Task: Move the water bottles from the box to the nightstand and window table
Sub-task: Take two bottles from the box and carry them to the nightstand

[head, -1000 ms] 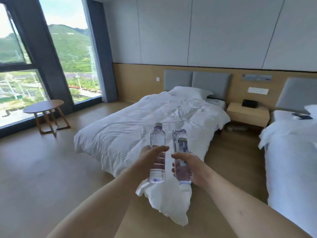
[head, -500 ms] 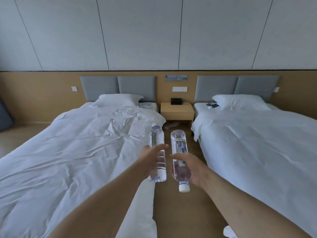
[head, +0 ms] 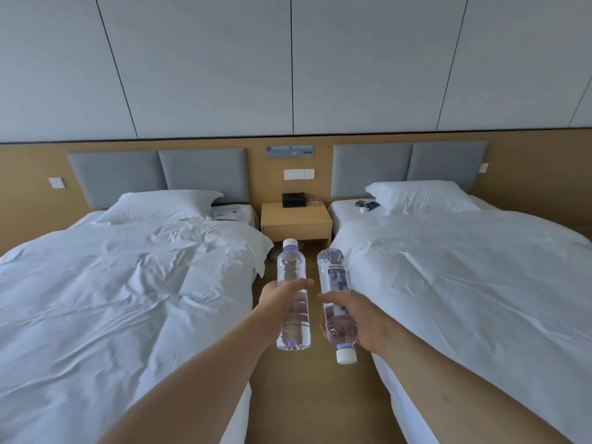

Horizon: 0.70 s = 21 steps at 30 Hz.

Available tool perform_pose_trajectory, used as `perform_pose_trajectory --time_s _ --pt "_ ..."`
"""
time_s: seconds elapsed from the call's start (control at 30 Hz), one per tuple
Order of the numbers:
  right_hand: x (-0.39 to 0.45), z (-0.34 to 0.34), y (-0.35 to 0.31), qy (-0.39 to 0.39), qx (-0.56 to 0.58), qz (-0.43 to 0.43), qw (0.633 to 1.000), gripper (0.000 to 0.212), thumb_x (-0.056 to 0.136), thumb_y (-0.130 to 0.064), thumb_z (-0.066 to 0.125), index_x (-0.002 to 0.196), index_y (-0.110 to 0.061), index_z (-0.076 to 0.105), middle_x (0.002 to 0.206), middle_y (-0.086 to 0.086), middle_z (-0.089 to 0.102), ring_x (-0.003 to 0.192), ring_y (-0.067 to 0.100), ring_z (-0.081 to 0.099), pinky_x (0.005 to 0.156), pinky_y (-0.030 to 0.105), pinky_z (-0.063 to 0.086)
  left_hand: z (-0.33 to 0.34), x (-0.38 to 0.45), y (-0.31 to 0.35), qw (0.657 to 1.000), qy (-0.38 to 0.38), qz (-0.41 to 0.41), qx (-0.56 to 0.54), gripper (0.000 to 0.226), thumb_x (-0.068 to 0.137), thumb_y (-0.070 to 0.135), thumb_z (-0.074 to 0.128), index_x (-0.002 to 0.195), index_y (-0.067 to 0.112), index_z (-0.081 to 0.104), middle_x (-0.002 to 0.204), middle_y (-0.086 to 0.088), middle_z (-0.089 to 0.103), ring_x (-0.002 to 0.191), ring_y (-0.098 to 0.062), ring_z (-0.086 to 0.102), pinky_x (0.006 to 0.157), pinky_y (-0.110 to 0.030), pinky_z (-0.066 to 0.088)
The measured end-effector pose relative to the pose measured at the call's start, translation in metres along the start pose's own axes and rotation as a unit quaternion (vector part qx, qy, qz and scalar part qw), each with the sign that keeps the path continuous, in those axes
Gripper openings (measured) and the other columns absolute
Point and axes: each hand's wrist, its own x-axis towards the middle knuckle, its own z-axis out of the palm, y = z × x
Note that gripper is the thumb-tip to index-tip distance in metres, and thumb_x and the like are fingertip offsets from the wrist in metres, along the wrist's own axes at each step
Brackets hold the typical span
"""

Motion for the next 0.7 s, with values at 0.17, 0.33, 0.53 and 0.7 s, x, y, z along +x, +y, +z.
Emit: perform_pose_trajectory --time_s 0.17,0.33,0.53,0.7 --pt "0.086 -0.023 -0.062 0.000 -0.002 -0.001 1.000 0.065 0.078 -0.025 0.084 0.133 -0.008 0.055 0.102 0.019 0.065 0.089 0.032 0.063 0.077 0.043 0.053 0.023 0.087 0.046 1.000 0.022 -0.007 0.006 0.055 0.077 0.027 0.086 0.120 0.009 0.056 0.080 -0.013 0.074 0.057 -0.021 0.072 0.056 -0.031 0.057" --pt "0.165 -0.029 -0.100 0.001 0.004 -0.001 1.000 0.062 0.079 -0.026 0.083 0.132 -0.008 0.055 0.107 0.021 0.067 0.093 0.035 0.065 0.086 0.047 0.055 0.031 0.167 0.078 1.000 0.021 -0.013 0.018 0.051 0.080 0.023 0.085 0.118 0.009 0.054 0.063 -0.005 0.074 0.055 -0.021 0.072 0.052 -0.030 0.057" --pt "0.266 -0.037 -0.144 0.004 0.002 0.006 1.000 0.059 0.079 -0.022 0.084 0.129 -0.006 0.056 0.093 0.019 0.069 0.076 0.032 0.067 0.073 0.041 0.057 0.025 0.283 0.104 0.999 0.012 -0.016 0.027 0.051 0.079 0.024 0.085 0.119 0.009 0.055 0.078 -0.011 0.074 0.058 -0.020 0.071 0.055 -0.030 0.057" --pt "0.356 -0.031 -0.188 0.022 -0.003 0.000 1.000 0.054 0.081 -0.020 0.082 0.126 -0.004 0.058 0.088 0.019 0.068 0.069 0.029 0.067 0.063 0.035 0.058 0.018 0.387 0.132 1.000 -0.017 -0.013 0.014 0.045 0.081 0.022 0.083 0.116 0.007 0.059 0.074 -0.012 0.074 0.056 -0.022 0.070 0.052 -0.029 0.056"
